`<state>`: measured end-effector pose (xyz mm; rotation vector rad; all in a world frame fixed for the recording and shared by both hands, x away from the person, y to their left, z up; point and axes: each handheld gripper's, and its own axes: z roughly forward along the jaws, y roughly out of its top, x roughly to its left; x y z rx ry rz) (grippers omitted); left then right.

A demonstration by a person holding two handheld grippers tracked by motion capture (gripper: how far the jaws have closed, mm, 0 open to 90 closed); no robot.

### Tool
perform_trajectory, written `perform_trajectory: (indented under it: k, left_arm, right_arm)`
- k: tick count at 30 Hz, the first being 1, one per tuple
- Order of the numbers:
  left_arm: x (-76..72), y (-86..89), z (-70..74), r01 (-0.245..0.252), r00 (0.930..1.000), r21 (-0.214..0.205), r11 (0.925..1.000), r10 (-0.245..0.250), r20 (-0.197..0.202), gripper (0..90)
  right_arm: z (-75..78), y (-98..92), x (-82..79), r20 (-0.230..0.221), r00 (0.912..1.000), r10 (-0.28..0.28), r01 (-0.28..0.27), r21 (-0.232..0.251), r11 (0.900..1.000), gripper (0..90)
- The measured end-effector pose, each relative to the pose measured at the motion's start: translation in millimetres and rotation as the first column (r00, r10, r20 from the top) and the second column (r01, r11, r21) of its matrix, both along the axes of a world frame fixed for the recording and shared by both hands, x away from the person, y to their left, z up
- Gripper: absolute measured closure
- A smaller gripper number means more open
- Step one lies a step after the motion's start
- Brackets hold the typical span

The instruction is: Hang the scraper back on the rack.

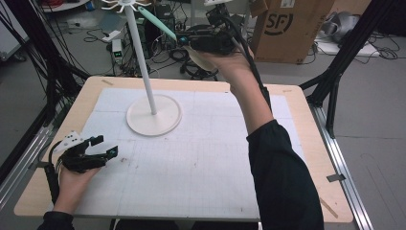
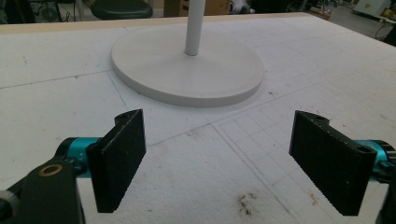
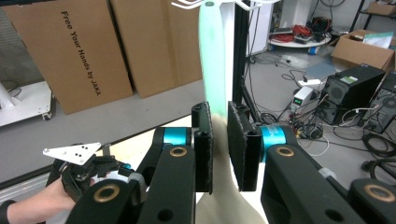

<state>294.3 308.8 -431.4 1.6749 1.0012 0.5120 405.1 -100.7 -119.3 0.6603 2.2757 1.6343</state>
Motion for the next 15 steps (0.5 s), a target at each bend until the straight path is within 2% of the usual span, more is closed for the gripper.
perform_trajectory:
  k: [15]
  left_arm:
    - [0.3,-0.1,-0.4,0.005,1.0,0.003,1.0,-0.005,-0.002,19.2]
  right_arm:
    - [-1.7,7.0,-1.2,0.004,1.0,-0.001,0.001,-0.026,0.9997,81.0]
